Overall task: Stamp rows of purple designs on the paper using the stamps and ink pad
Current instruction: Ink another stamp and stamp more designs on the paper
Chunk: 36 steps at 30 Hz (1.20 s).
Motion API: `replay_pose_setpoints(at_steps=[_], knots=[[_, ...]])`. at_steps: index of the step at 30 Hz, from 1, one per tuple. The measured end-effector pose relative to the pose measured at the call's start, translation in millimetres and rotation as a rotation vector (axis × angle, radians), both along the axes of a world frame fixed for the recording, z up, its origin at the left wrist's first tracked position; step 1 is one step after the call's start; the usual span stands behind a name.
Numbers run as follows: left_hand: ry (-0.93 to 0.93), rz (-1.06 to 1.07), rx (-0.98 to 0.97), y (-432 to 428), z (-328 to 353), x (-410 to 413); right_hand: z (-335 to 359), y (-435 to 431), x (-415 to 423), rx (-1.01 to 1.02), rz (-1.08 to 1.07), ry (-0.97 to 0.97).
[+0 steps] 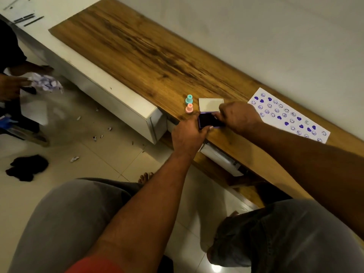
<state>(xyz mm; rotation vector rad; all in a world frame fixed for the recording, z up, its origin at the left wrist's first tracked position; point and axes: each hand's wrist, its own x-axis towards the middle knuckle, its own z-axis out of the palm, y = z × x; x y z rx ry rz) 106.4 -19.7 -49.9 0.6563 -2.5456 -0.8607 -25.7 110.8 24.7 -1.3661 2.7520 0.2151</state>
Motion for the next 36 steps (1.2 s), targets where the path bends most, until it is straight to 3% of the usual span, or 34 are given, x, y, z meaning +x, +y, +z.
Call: replay_pose_setpoints(at_steps=[3, 5, 9, 18, 23, 29, 32, 36], knots=[[0.025, 0.005, 0.028, 0, -1, 1, 38, -14, -11, -0.371, -0.032, 0.146], [0.022, 0.007, 0.027, 0, 1, 2, 45, -19, -7, -0.457, -0.015, 0.285], [-0.016, 0.001, 0.056, 0, 3, 1, -18, -3, 27, -0.023, -0.089, 0.049], [-0.079, 0.016, 0.103, -1, 12, 2, -32, -7, 24, 0.078, -0.133, 0.040], [-0.102, 0.016, 0.061, 1, 13, 3, -25, -8, 19, 0.011, -0.194, -0.056], [-0.036, 0.012, 0.012, 11, 11, -4, -2, 52, 12, -0.488, -0.420, -0.091], [0.011, -0.009, -0.046, 33, 19, -17, 3, 121, 0, -0.506, -0.550, -0.070], [-0.001, -0.247, -0.135, 90, 23, -39, -9, 214, -13, -0.372, -0.727, 0.005]])
